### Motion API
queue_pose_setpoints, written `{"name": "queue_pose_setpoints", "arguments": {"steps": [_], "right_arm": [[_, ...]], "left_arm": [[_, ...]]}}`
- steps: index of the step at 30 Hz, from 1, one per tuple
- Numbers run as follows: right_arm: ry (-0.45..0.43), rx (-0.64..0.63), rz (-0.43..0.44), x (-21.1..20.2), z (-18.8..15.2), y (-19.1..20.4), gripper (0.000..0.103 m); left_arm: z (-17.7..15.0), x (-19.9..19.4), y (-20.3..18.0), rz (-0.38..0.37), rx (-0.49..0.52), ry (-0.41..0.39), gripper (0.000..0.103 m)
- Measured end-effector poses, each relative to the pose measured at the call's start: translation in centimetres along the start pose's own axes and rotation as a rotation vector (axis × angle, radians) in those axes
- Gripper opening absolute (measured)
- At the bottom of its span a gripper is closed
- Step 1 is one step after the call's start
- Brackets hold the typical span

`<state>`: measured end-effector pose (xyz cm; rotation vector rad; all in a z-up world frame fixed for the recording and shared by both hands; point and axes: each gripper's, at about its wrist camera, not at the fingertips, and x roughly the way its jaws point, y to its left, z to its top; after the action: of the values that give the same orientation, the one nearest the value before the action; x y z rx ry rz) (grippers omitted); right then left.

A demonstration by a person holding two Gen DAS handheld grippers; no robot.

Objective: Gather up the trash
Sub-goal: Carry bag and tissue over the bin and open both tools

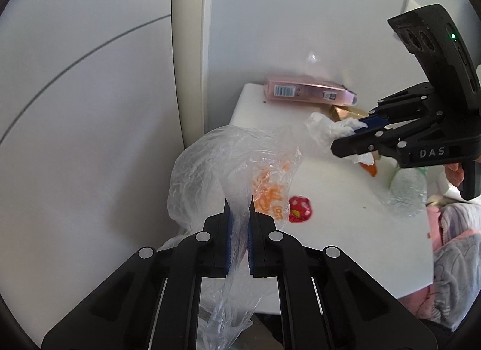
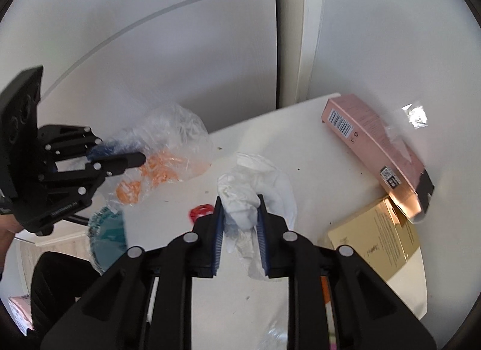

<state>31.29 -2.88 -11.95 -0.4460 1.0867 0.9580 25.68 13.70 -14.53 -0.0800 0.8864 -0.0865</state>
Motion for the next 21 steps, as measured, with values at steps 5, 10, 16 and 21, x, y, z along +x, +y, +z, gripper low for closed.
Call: {"name": "queue_pose_setpoints", "arguments": {"steps": [5,10,16,21], "right_arm": [[-0.051,0.002,0.034,-3.2,-1.4,0.9,0.021],[-0.082,-0.011,0.044,-4.7,-3.4,3.9,0.021],[-0.098,-0.042,0.065,-5.3,-4.9,7.5,0.021],[-0.113,-0.065,0.083,-5.7,-6.1,10.5,0.021]], "left_arm": [[-0.5,-3.4,-1.3,0.001,-0.017,-0.036,0.007],[-1.7,-6.5,-3.2,0.006,-0.018,-0.063,0.007],[-4.7,-10.0,-4.3,0.016,-0.037,-0.068,0.007],[-7.0,-12.3,-4.2,0.039,-0.047,-0.074,0.007]]}}
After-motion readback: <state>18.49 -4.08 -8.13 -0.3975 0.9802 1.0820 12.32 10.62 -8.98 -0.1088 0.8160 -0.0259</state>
